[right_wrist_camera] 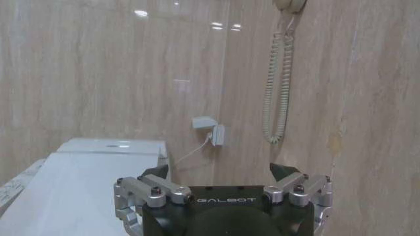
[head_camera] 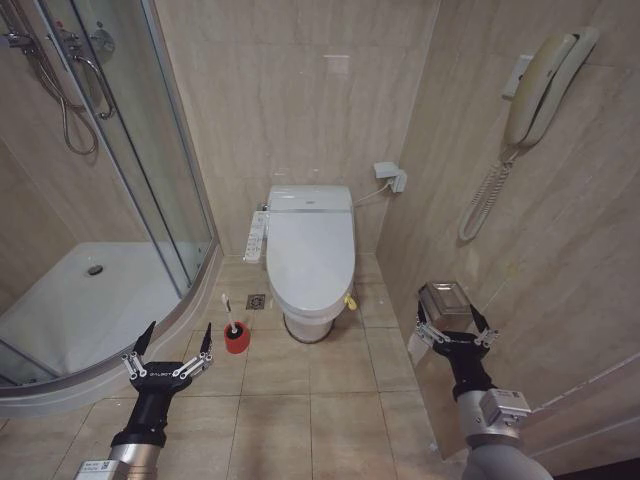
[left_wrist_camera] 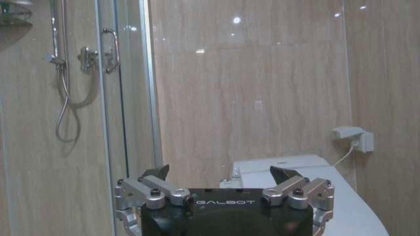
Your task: Open the toilet lid, clean the toilet bowl with a toilet brush, close the toilet lid, and flush.
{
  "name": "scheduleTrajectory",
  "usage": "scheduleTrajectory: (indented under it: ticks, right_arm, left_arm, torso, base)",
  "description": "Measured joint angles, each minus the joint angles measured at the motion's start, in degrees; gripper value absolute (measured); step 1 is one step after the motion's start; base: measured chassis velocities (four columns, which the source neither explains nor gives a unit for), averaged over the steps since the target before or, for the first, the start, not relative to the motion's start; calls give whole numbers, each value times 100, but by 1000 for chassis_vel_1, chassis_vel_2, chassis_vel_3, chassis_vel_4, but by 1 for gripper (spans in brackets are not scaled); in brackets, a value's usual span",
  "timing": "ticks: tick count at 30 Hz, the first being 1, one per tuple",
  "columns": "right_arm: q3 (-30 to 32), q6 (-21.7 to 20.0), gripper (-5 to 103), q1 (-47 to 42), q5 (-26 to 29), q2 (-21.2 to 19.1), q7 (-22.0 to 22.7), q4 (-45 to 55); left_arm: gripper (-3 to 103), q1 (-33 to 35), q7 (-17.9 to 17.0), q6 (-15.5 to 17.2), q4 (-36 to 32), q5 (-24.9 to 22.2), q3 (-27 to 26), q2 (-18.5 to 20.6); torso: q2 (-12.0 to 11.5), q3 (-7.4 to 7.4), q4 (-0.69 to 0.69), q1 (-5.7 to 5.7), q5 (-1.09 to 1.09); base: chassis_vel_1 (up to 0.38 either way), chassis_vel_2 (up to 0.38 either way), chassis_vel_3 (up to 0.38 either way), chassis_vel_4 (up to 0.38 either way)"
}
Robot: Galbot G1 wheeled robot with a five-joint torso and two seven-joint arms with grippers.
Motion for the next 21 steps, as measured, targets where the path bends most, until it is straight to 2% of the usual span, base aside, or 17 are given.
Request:
scheduleTrajectory:
  ticks: [21]
  right_arm:
    - [0, 0, 100, 0, 0, 0, 0, 0]
  left_arm:
    - [100, 0, 0, 0, 0, 0, 0, 0]
  torso:
    - [0, 0, 0, 0, 0]
  base:
    - [0, 0, 0, 0]
